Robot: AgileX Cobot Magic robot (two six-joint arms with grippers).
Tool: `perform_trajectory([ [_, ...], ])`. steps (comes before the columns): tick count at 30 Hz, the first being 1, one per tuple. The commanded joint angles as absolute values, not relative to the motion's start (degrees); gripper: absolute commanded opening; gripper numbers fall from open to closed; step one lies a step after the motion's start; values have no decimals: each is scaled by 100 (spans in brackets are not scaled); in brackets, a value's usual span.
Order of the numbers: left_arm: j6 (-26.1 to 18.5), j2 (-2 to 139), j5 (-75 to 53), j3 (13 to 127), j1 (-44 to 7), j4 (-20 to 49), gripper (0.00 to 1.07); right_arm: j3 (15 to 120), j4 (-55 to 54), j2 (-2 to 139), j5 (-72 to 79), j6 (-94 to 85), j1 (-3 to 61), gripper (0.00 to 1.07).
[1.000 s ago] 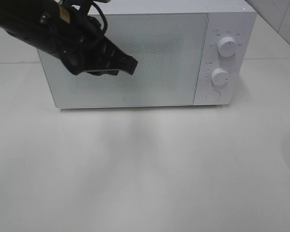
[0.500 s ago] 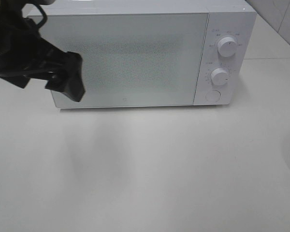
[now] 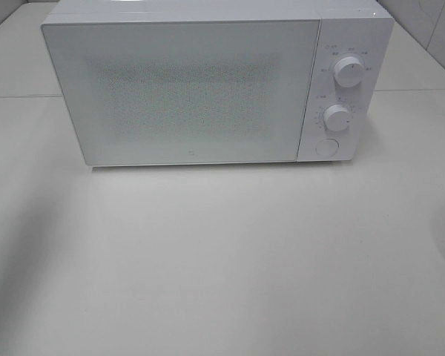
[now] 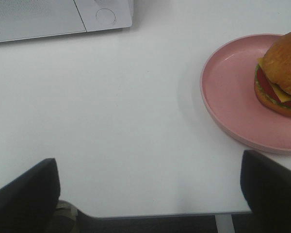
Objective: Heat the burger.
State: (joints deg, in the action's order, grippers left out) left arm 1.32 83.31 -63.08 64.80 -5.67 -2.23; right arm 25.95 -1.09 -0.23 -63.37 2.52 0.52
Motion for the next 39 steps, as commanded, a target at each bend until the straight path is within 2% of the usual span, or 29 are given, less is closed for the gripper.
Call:
perform_trajectory([
  [1,103,7907,-6165,6028,-183,-246,101,2584,-126,-201,-6314,235,34,97],
  [4,103,7775,-6154,5896,-166,-246,101,2584,-126,-201,-6314,235,34,97],
  [7,92,6904,-6165,5088,-166,0,101,2584,-126,-201,-6314,235,34,97],
  [13,69,6039,-6274,4538,-178,143,101,2584,-126,-201,-6314,235,34,97],
  [15,57,4956,-6469,4022,-178,143,101,2584,-126,-201,-6314,235,34,97],
  [20,-40,3759,-6492,3633,-178,138,101,2584,-126,-201,-6314,235,34,97],
  [21,-52,3077,-6469,3461,-178,138,101,2584,-126,-201,-6314,235,34,97],
  [30,-52,768,-6085,3002,-178,149,101,2584,-126,-201,-6314,235,34,97],
  [39,-34,-195,-6136,2951,-178,92,101,2584,-126,-201,-6314,235,34,97],
])
